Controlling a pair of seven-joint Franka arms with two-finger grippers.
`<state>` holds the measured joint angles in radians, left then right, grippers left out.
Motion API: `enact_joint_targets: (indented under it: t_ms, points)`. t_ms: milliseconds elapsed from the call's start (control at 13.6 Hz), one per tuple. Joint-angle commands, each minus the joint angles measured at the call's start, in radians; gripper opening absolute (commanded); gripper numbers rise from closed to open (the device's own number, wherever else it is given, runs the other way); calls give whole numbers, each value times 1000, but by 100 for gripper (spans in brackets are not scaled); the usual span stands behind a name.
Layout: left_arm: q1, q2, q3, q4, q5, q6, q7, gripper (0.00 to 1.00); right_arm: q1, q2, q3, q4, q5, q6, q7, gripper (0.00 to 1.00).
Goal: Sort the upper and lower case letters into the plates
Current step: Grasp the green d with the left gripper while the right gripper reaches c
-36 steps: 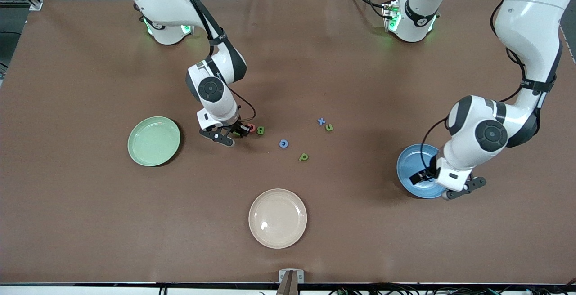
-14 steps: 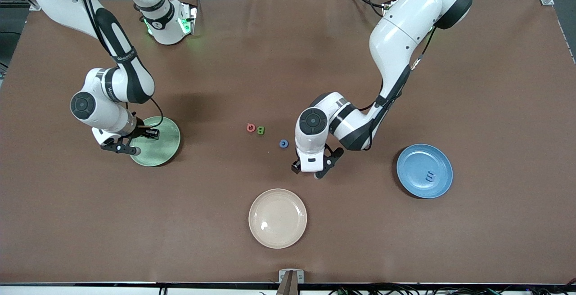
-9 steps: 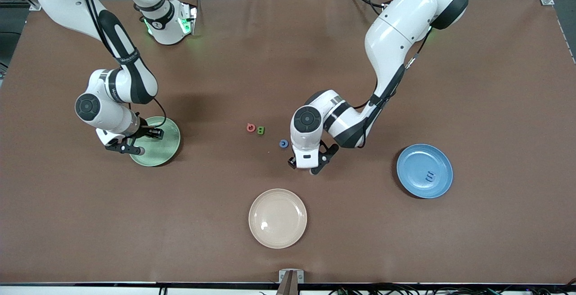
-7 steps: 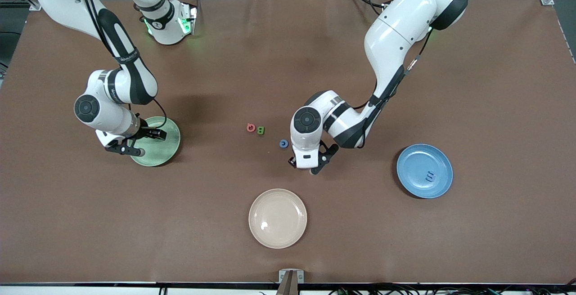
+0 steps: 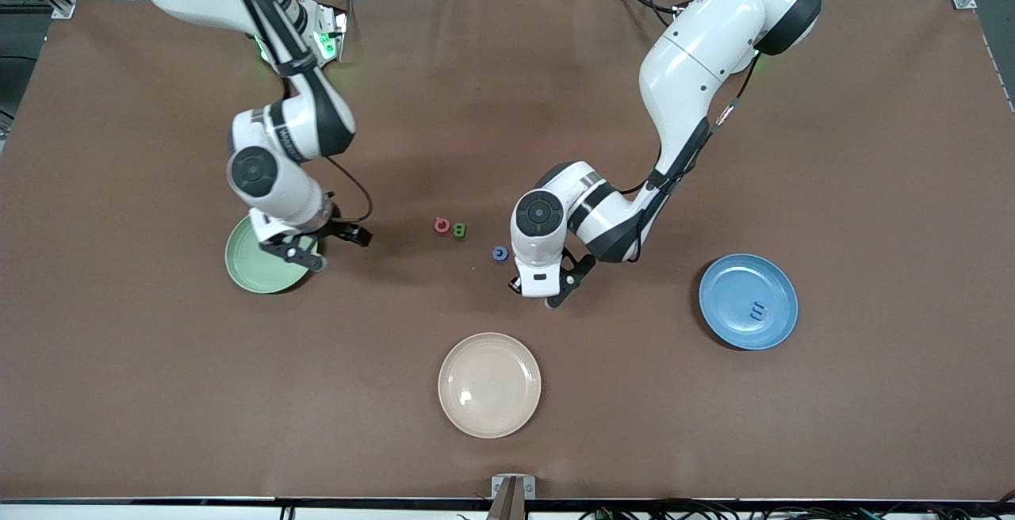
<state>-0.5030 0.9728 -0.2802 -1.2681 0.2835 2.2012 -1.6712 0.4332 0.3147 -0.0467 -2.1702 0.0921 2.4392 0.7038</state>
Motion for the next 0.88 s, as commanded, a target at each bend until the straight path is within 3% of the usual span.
enact_joint_targets:
  t_ms: [0,74,294,515,810]
  points:
    - [-9,14,21,22,-7,-15,1,6,116,26,-12,15,-2,53,200,100]
    - [-5,6,33,21,-9,-17,2,1,152,64,-12,61,-2,49,276,100]
    - [78,-49,33,10,-7,-20,17,0,232,185,-12,215,-2,41,484,100]
    - [144,-114,15,-23,-9,-128,88,0,285,308,-12,381,-2,38,735,100]
    - [260,-304,4,-251,-3,-114,218,1,326,460,-13,651,-18,-116,1008,100]
